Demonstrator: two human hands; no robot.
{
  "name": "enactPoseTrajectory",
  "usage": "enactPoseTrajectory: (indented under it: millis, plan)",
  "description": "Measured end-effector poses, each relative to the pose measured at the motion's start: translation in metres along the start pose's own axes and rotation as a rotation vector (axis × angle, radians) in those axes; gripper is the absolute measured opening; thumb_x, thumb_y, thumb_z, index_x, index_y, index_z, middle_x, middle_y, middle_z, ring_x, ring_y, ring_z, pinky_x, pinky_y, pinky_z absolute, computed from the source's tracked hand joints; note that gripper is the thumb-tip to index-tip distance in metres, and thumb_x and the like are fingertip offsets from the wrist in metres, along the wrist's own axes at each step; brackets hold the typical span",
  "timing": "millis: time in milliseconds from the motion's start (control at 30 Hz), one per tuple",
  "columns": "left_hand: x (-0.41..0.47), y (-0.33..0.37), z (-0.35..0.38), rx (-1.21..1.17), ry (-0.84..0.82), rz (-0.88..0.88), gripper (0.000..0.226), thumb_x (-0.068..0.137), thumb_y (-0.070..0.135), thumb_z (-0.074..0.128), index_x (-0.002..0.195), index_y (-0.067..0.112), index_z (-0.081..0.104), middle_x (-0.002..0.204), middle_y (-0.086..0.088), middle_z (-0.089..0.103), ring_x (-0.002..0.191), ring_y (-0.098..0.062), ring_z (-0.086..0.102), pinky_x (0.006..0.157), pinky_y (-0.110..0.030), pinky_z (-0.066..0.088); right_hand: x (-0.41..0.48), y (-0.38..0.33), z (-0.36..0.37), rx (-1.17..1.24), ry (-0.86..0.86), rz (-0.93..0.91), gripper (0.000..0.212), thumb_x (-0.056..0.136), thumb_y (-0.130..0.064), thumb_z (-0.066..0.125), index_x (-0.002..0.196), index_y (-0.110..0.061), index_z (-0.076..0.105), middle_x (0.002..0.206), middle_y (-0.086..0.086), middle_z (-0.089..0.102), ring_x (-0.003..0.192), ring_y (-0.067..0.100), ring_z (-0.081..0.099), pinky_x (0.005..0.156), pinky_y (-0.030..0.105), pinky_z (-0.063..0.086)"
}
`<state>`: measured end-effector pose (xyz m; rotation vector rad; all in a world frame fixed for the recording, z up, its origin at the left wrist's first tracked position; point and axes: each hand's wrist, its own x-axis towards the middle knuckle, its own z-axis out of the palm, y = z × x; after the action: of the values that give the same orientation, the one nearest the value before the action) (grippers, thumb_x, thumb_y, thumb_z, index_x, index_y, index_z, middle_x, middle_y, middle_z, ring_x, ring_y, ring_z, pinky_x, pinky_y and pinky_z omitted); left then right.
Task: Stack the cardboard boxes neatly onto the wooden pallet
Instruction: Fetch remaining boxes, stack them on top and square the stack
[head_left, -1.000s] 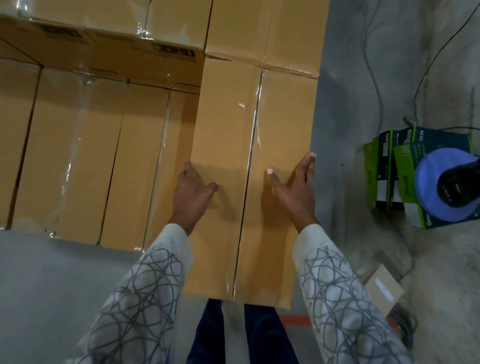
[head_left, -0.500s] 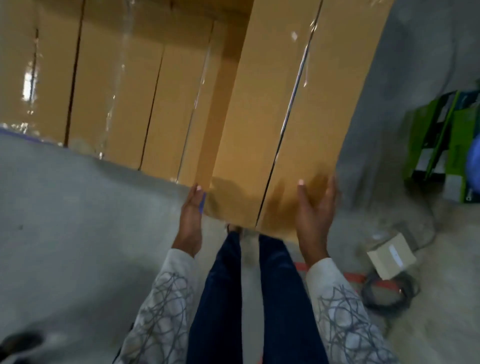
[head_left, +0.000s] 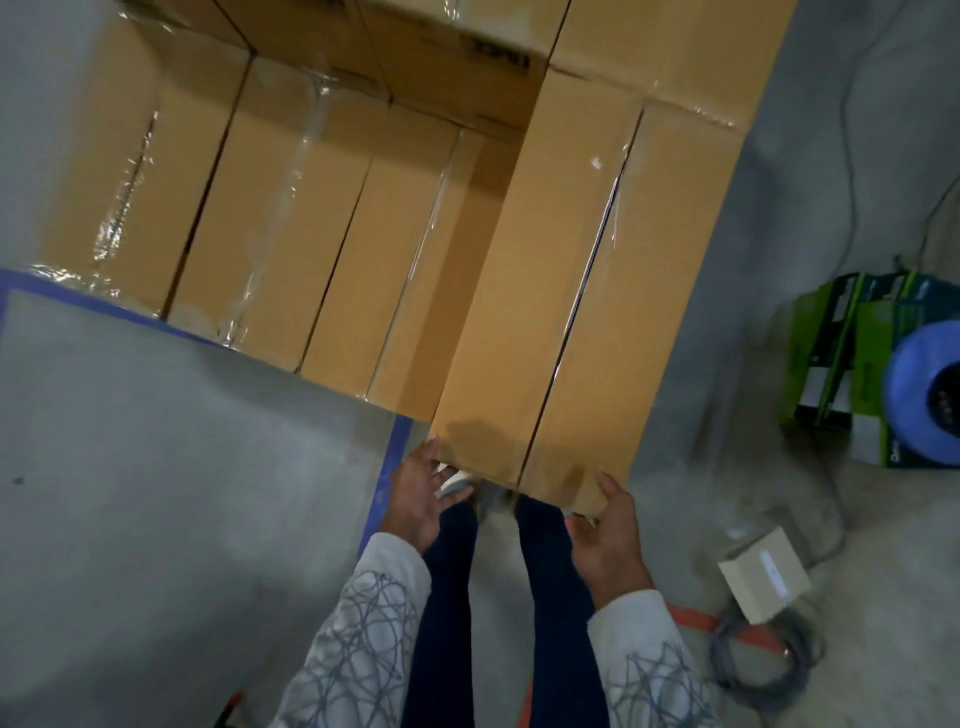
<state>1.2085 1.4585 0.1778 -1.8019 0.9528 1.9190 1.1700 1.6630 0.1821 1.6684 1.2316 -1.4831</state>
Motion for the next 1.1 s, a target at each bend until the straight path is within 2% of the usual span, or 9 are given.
enactPoseTrajectory:
  millis: [133,233,300,433,567,667,767,900,1100]
  plan:
    - [-0.039,0.025,0.009,0.134,-0.004,0.013,0.047,0.104,0.046,0.053,0.144,0.022,0.050,0.135,0.000,0.049,0.126,-0.028,0.047,0.085,-0.040,0.047,-0.033,-0.014,0.009,-0.362,0.145,-0.089,0.090,0.089,-0.048,0.072,0.162,-0.023,0.024,0.165,0.010,0.021,0.144,0.036,0.034,0.117,0.050,0.035]
    - [-0.078,0.038,0.007,0.211,0.035,0.103,0.068,0.098,0.051,0.060,0.154,0.017,0.043,0.149,-0.001,0.047,0.135,-0.024,0.044,0.097,-0.040,0.034,-0.090,-0.031,0.011,-0.659,0.093,-0.321,0.081,0.094,-0.048,0.065,0.162,-0.024,0.028,0.167,0.012,0.012,0.148,0.038,0.028,0.116,0.046,0.034]
    - [-0.101,0.040,-0.003,0.230,0.007,0.145,0.079,0.089,0.060,0.064,0.155,0.023,0.043,0.155,0.002,0.045,0.141,-0.025,0.042,0.100,-0.044,0.034,-0.127,-0.040,0.014,-0.776,0.024,-0.438,0.075,0.094,-0.051,0.063,0.158,-0.023,0.037,0.167,0.010,0.020,0.147,0.036,0.030,0.111,0.043,0.036]
    - [-0.173,0.045,-0.024,0.235,-0.101,0.248,0.043,0.099,0.046,0.060,0.136,0.025,0.058,0.136,0.002,0.059,0.127,-0.020,0.052,0.099,-0.041,0.041,-0.188,-0.043,0.023,-0.945,-0.141,-0.565,0.059,0.096,-0.051,0.060,0.145,-0.019,0.053,0.155,0.009,0.039,0.140,0.034,0.036,0.092,0.035,0.033]
    - [-0.210,0.053,-0.064,0.125,-0.130,0.393,0.011,0.100,0.031,0.064,0.110,0.026,0.067,0.122,-0.001,0.071,0.114,-0.019,0.065,0.090,-0.037,0.052,-0.230,-0.017,0.043,-1.013,-0.301,-0.711,0.037,0.091,-0.047,0.068,0.122,-0.026,0.065,0.140,0.004,0.056,0.127,0.028,0.051,0.097,0.038,0.046]
    - [-0.225,0.065,-0.116,0.026,-0.116,0.477,0.015,0.101,0.023,0.061,0.115,0.020,0.067,0.117,-0.004,0.073,0.104,-0.018,0.067,0.081,-0.034,0.053,-0.263,0.021,0.078,-1.131,-0.465,-0.719,0.019,0.096,-0.038,0.066,0.109,-0.025,0.069,0.118,-0.001,0.068,0.107,0.021,0.063,0.096,0.043,0.054]
    - [-0.233,0.080,-0.176,-0.077,-0.076,0.562,0.032,0.100,0.027,0.063,0.128,0.011,0.064,0.117,-0.009,0.075,0.101,-0.024,0.071,0.079,-0.034,0.054,-0.299,0.069,0.123,-1.193,-0.583,-0.709,0.011,0.097,-0.029,0.064,0.103,-0.021,0.069,0.110,0.005,0.072,0.090,0.020,0.066,0.069,0.031,0.052]
    - [-0.236,0.101,-0.276,-0.156,-0.028,0.618,0.034,0.099,0.029,0.065,0.129,0.013,0.067,0.117,-0.011,0.076,0.112,-0.033,0.070,0.087,-0.042,0.056,-0.340,0.149,0.193,-1.281,-0.706,-0.701,0.016,0.093,-0.037,0.068,0.101,-0.023,0.069,0.112,0.008,0.075,0.099,0.026,0.072,0.082,0.044,0.059]
    - [-0.252,0.157,-0.431,-0.165,0.008,0.707,0.041,0.086,0.040,0.072,0.123,0.021,0.071,0.111,-0.001,0.078,0.106,-0.024,0.073,0.092,-0.044,0.055,-0.401,0.268,0.299,-1.179,-0.823,-0.627,0.017,0.100,-0.032,0.065,0.112,-0.020,0.069,0.112,0.006,0.076,0.090,0.019,0.071,0.077,0.033,0.056]
